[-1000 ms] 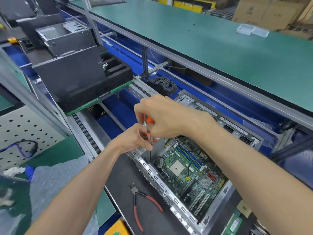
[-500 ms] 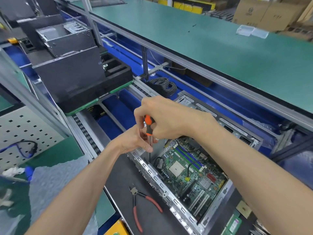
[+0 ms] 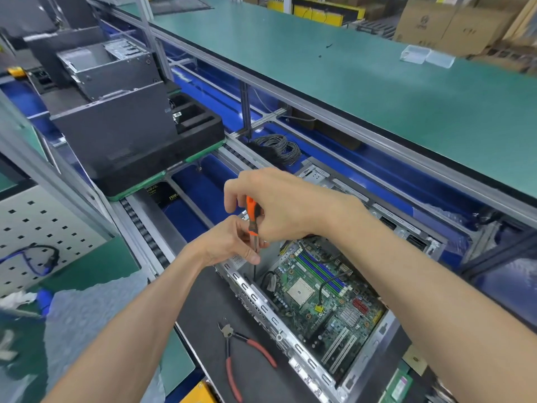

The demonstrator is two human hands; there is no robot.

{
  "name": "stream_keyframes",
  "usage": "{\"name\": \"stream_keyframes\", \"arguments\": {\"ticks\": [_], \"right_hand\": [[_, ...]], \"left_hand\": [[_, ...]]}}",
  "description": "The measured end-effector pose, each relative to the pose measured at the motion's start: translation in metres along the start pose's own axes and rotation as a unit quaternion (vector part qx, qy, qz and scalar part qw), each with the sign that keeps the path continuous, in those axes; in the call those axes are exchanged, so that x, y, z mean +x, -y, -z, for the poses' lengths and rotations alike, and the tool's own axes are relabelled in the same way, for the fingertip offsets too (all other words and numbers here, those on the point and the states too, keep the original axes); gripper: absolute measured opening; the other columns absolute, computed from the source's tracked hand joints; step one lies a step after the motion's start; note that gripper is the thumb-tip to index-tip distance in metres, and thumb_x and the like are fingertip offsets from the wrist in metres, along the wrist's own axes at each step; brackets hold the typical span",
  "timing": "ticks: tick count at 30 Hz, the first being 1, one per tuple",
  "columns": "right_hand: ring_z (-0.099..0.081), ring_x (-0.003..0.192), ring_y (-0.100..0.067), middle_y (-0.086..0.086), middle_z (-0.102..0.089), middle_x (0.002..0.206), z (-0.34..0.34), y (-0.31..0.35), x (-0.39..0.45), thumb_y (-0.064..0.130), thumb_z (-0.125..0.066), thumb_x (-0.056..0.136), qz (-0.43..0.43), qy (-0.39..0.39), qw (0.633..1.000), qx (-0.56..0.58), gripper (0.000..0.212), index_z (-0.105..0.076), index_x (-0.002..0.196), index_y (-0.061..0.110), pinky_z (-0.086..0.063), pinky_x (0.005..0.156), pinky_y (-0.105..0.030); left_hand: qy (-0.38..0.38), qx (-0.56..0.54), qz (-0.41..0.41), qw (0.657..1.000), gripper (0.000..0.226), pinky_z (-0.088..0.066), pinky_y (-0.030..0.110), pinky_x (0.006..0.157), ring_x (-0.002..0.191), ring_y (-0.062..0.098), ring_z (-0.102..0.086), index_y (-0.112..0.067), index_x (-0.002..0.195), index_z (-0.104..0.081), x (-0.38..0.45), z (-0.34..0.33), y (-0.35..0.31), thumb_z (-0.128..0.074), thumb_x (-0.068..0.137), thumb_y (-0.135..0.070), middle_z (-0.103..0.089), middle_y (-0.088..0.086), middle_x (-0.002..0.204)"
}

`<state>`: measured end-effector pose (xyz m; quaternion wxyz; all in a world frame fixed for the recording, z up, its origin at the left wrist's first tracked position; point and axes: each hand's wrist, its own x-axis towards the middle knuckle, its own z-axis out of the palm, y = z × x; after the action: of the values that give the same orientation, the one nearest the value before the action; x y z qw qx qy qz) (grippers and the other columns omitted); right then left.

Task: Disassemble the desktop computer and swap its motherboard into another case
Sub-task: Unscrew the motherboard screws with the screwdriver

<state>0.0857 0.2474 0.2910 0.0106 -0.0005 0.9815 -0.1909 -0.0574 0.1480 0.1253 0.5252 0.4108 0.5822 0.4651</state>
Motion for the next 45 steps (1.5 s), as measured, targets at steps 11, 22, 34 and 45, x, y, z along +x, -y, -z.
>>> {"name": "stream_keyframes", "arguments": {"ticks": [11,22,34,45], "right_hand": [[-0.053,0.08,-0.015,0.006,-0.057,0.087,0.0,0.002,0.003,0.015,-0.064,0.078,0.011,0.006,0.998,-0.056,0.022,-0.061,0.099,0.02,-0.047,0.064,-0.031],[-0.052,0.075,-0.023,0.006,-0.044,0.074,-0.012,0.003,0.01,0.025,-0.059,0.09,-0.009,-0.059,0.992,-0.11,0.011,-0.057,0.092,0.015,-0.04,0.057,-0.036],[-0.048,0.074,-0.03,0.003,-0.035,0.072,-0.012,0.006,0.009,0.034,-0.054,0.096,-0.046,-0.078,0.986,-0.139,0.022,-0.051,0.087,0.014,-0.04,0.062,-0.04],[-0.041,0.071,-0.028,0.004,-0.03,0.072,-0.01,0.006,0.005,0.042,-0.059,0.091,-0.054,-0.083,0.983,-0.152,0.03,-0.043,0.088,0.017,-0.033,0.062,-0.038]], "left_hand": [[0.009,0.023,0.013,1.0,0.024,-0.046,0.049,0.105,0.099,0.026,-0.066,-0.014,0.061,-0.074,-0.003,0.001,-0.002,-0.081,0.055,0.009,-0.067,0.003,0.064],[0.018,0.007,0.017,1.0,0.017,-0.049,0.033,0.101,0.086,0.03,-0.062,0.0,0.062,-0.07,-0.001,0.0,-0.002,-0.079,0.056,0.014,-0.065,0.011,0.063],[-0.006,0.03,0.017,0.999,0.016,-0.05,0.023,0.094,0.086,0.032,-0.06,0.003,0.063,-0.068,-0.001,-0.002,-0.004,-0.078,0.056,0.013,-0.063,0.017,0.073],[-0.011,0.035,0.027,0.999,0.032,-0.051,0.029,0.097,0.091,0.037,-0.061,0.019,0.07,-0.062,0.001,0.001,-0.001,-0.084,0.053,0.005,-0.063,0.021,0.075]]}}
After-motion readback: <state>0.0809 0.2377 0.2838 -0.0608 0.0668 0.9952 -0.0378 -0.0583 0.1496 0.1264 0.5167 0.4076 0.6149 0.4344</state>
